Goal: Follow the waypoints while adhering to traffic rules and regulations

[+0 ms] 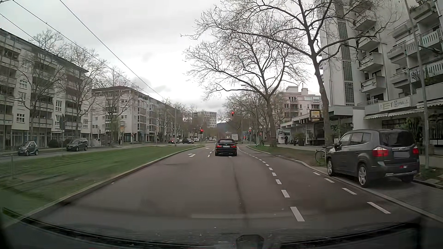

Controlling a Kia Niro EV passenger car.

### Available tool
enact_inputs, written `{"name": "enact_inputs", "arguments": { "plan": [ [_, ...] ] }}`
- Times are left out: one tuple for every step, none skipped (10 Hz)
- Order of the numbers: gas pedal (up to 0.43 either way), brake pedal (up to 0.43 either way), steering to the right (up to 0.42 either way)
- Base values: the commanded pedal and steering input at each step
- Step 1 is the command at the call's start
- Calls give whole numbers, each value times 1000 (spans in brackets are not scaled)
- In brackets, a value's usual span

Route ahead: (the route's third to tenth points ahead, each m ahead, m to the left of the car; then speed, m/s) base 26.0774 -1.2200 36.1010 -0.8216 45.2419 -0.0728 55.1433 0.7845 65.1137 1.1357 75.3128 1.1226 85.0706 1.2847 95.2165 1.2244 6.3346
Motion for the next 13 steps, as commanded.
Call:
{"name": "enact_inputs", "arguments": {
  "plan": [
    [47, 0, 21],
    [47, 0, 21],
    [47, 0, 18],
    [47, 0, 13],
    [47, 0, 9],
    [47, 0, 6],
    [47, 0, 4],
    [47, 0, 2],
    [47, 0, 0],
    [47, 0, -2],
    [47, 0, -3],
    [47, 0, -3],
    [47, 0, -3]
  ]
}}
